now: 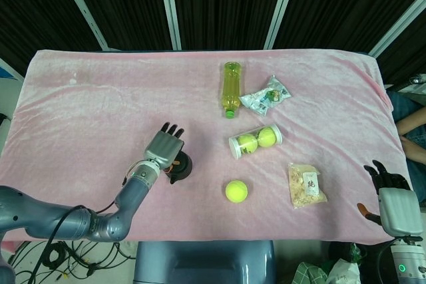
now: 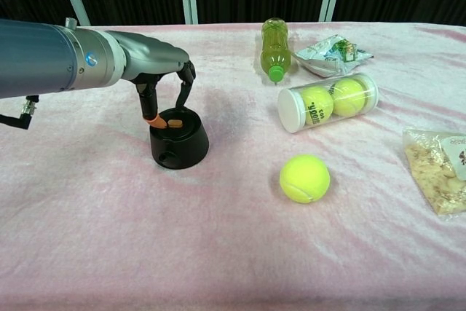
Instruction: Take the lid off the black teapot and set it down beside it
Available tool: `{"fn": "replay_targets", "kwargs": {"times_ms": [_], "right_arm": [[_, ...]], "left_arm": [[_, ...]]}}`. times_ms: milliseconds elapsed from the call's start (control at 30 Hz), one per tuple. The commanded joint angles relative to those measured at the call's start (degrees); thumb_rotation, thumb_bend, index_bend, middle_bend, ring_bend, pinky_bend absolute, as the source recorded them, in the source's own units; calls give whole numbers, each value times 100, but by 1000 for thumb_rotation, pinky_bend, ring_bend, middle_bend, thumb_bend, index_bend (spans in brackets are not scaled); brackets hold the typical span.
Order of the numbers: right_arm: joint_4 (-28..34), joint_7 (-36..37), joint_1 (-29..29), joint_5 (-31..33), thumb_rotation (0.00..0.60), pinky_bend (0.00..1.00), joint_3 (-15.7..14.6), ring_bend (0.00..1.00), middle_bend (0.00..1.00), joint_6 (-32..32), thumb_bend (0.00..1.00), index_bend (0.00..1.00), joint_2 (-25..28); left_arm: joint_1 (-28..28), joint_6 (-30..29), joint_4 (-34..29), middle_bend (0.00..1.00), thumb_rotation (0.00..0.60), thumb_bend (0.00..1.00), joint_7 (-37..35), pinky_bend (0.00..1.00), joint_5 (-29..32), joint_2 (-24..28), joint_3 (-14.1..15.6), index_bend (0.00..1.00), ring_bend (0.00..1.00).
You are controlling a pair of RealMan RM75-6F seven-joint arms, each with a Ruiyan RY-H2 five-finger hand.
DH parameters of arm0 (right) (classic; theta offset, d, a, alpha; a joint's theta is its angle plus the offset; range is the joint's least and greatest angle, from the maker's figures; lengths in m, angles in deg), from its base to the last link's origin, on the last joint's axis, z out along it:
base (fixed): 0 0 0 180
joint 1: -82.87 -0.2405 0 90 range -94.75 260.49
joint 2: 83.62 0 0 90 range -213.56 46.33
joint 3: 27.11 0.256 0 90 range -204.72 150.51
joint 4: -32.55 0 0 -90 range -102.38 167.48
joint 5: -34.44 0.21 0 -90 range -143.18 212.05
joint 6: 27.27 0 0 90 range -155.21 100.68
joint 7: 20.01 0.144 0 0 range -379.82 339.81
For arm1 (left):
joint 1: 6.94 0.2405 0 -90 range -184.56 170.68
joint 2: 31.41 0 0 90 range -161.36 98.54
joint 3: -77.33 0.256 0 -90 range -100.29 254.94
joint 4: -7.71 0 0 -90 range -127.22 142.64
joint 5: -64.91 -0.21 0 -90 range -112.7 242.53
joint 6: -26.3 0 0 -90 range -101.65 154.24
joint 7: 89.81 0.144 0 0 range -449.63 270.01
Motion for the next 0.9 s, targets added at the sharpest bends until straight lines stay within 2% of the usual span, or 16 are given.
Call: {"fn": "replay_targets", "kwargs": {"times_ms": [33, 433, 900], "right_arm": [[0, 3, -1, -1, 600, 219, 1, 267, 100, -1, 100, 193, 1], [-1, 20, 0, 5, 600, 219, 8, 266, 100, 3, 100, 193, 5], [9, 92, 0, 10, 600, 219, 9, 268, 100, -15, 100, 193, 35]], "left_arm": [[18, 11, 56, 88, 600, 247, -10, 0, -28, -62, -2, 482, 0], [36, 0, 158, 89, 600, 314, 73, 0, -139, -220, 30, 499, 0], [4, -202, 239, 105, 600, 449, 419, 0, -139, -430, 78, 540, 0]]}}
